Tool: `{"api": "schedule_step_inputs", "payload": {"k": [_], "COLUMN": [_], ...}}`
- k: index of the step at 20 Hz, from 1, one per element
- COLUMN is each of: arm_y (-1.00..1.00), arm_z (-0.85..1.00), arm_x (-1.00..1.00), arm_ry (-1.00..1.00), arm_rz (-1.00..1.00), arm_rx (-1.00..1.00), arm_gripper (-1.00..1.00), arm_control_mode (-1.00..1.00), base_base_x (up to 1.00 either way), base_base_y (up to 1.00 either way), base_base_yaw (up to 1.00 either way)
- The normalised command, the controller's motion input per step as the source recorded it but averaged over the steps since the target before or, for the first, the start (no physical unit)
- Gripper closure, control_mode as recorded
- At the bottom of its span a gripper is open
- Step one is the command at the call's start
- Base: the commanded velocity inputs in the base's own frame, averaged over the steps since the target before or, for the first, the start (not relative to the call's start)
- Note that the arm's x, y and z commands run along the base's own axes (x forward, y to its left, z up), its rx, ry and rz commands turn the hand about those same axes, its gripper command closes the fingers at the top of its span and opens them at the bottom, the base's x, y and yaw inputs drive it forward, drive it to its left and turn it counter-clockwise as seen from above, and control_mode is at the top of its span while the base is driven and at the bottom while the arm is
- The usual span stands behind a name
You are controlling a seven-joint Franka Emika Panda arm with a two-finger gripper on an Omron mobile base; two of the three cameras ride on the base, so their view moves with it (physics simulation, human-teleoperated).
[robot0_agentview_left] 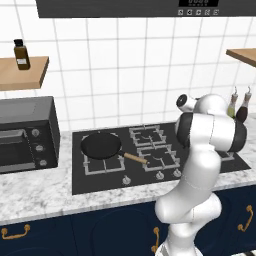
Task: Pick the kettle from the counter and place it on a stove burner. Then turn the burner on.
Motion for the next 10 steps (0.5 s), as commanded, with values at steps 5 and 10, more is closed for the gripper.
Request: {"api": "schedule_step_inputs", "payload": {"k": [5, 10], "arm_y": [-0.40, -0.30], "arm_z": [-0.31, -0.39], "arm_x": [-0.17, -0.30], "arm_ry": [-0.02, -0.10], "arm_rz": [0.00, 0.00], "arm_rx": [0.00, 0.00], "arm_gripper": [1.00, 1.00], "arm_control_mode": [-1.00, -1.00], "base_base_x": [0.00, 0.00], "base_base_y": [0.00, 0.00], "base_base_yaw": [0.00, 0.00]}}
